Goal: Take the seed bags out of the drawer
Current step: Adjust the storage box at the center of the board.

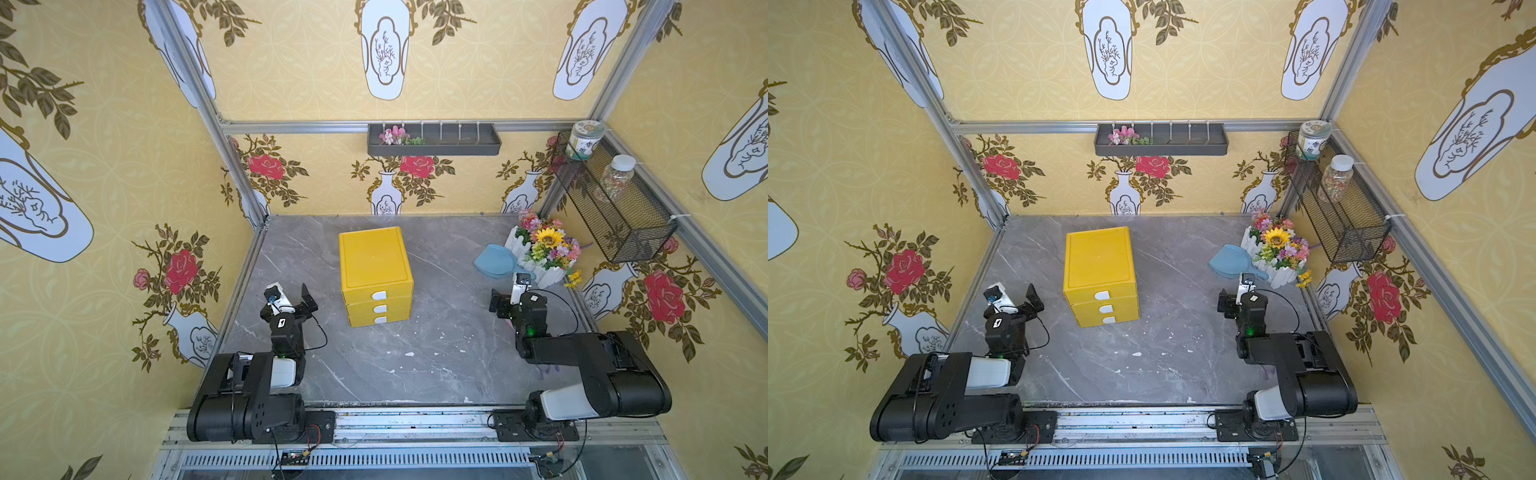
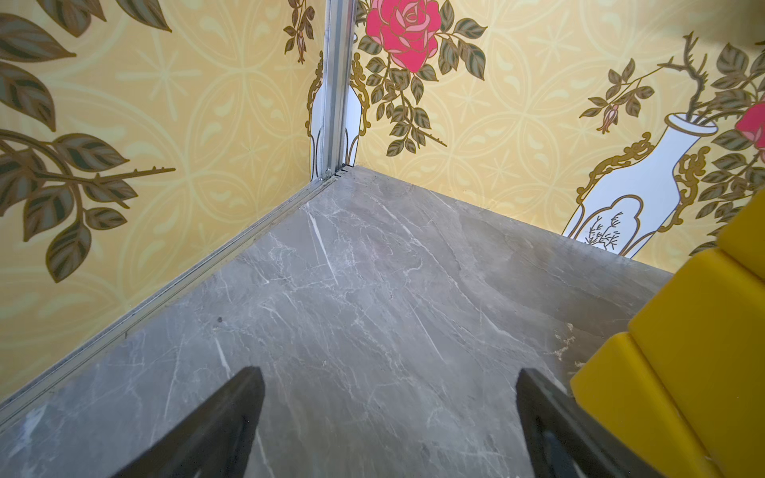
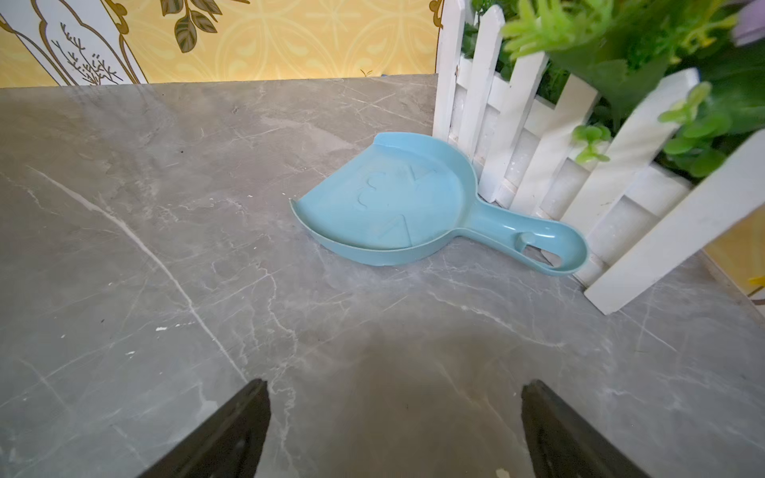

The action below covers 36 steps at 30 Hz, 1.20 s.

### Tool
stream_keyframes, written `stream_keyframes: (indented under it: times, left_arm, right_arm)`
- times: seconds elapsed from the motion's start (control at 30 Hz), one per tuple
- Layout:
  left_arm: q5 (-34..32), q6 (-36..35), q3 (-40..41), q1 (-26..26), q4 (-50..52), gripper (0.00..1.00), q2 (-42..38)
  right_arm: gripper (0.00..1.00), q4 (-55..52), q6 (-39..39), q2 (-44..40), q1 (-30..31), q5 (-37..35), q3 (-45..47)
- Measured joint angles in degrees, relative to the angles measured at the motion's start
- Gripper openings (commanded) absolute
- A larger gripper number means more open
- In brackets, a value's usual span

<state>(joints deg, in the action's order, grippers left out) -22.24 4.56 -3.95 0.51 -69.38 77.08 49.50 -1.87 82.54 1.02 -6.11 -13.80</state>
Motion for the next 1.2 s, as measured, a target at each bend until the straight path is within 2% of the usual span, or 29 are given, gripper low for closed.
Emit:
stream_keyframes:
  times: [0.73, 0.9, 1.0, 1.1, 1.2]
  left_arm:
    - [-0.09, 0.02, 0.00, 0.00, 0.33, 1.00, -0.83]
    - [-2.67, 0.26, 0.72, -0.85, 3.93, 1.00, -9.40]
    - [-5.68, 2.49, -2.67, -1.27, 13.90, 1.00, -19.26]
    - [-9.44, 8.68, -8.96, -1.27, 27.61, 1.00, -27.54]
    - [-11.21, 16.70, -14.36, -1.20, 41.29, 1.00, -31.56]
  right_arm:
    - [0.97, -0.52, 0.42, -0.59, -0.31, 1.57, -0.04]
    - [0.97, -15.58, -1.07, -9.18, -0.20, -0.87, -9.84]
    - [0.97, -27.80, -5.05, -11.89, -0.13, -1.53, -18.47]
    - [0.97, -41.59, -12.13, -10.29, -0.31, -0.96, -28.39]
    - [0.99, -51.87, -18.64, -7.78, -0.35, 4.55, -34.45]
